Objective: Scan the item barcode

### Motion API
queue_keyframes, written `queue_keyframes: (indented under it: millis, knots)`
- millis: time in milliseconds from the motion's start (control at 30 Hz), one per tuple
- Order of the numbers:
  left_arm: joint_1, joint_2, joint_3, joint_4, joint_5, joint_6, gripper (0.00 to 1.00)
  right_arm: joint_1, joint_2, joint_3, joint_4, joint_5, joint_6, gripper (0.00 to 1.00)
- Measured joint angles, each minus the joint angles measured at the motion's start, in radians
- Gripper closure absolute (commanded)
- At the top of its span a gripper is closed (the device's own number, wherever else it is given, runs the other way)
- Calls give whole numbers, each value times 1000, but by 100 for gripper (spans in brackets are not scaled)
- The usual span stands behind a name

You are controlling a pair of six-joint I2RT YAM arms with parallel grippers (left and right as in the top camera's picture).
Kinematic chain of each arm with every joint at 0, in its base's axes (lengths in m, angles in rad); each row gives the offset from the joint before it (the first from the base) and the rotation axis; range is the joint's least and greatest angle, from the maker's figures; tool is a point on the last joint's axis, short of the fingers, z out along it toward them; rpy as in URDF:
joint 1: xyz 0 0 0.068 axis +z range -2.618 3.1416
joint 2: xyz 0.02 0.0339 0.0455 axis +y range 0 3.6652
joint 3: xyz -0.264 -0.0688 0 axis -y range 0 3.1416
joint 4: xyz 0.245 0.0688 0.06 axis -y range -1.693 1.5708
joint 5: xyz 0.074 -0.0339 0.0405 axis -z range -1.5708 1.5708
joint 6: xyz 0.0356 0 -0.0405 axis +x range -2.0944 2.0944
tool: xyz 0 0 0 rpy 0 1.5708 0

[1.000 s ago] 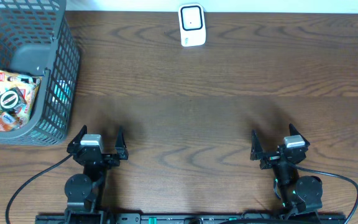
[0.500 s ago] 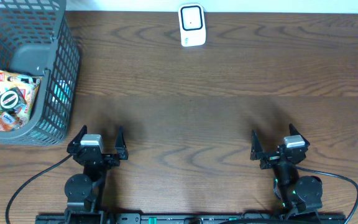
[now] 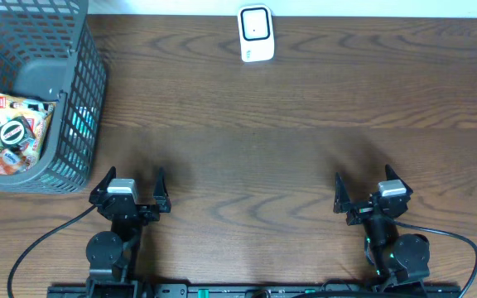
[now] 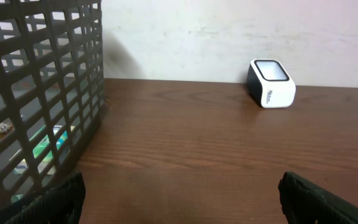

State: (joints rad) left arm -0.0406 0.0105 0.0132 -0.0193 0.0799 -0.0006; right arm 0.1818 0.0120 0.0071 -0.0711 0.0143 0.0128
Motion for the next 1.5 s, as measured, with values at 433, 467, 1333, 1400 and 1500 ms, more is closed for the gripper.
queue_keyframes:
  millis: [433, 467, 1333, 1400, 1500]
  knots:
    - [0, 5, -7, 295, 489, -399, 2, 0, 0, 0, 1, 0, 0, 1]
    - [0, 4, -4, 383, 515, -422, 2, 0, 0, 0, 0, 0, 0, 1]
    - [149, 1376, 2028, -766, -115, 111, 2, 0, 2, 0, 0, 0, 0, 1]
    - [220, 1494, 2148, -873, -150, 109, 2, 0, 2, 0, 0, 0, 0, 1]
    - [324, 1643, 2226, -933, -173, 90, 3, 0, 2, 0, 0, 0, 0, 1]
